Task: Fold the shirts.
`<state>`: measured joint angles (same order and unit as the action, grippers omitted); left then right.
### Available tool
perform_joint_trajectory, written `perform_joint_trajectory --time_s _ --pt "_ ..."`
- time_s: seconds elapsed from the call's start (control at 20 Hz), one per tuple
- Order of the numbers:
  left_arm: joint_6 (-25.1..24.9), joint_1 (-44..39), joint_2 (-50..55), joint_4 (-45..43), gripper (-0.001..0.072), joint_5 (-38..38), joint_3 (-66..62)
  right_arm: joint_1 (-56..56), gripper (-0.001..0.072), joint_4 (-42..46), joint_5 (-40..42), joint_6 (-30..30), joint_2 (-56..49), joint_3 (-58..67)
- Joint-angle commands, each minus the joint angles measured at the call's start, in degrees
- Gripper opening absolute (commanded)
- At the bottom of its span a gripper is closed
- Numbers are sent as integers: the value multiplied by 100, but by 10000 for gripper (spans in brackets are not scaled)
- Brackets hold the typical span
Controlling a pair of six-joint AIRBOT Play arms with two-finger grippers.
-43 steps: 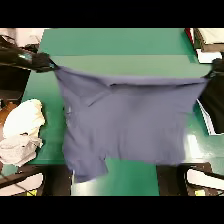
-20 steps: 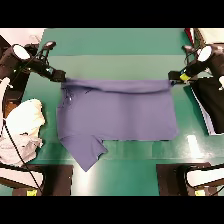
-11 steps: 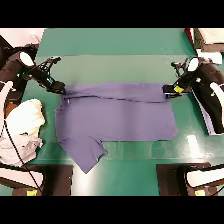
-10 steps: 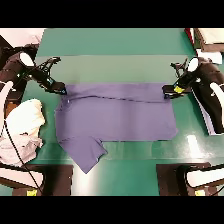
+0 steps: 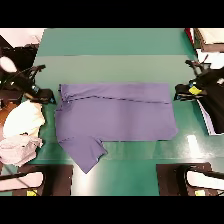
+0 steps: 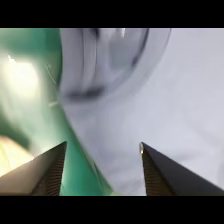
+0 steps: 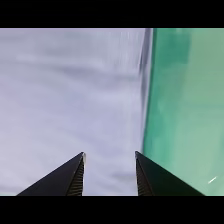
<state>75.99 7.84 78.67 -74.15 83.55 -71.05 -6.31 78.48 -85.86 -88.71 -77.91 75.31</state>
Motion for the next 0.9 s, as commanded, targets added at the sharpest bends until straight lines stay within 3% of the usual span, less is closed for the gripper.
perform_joint_trajectory --time_s 0.0,0.3,0.85 --pt "273 133 -1274 70 548 -361 1644 -417 368 -931 297 315 758 -697" --pt "527 133 -2535 686 547 -487 3952 -568 367 -1292 520 442 1255 -1327" --pt "546 131 -2629 1296 548 -813 4750 -570 367 -1296 518 439 1266 -1314"
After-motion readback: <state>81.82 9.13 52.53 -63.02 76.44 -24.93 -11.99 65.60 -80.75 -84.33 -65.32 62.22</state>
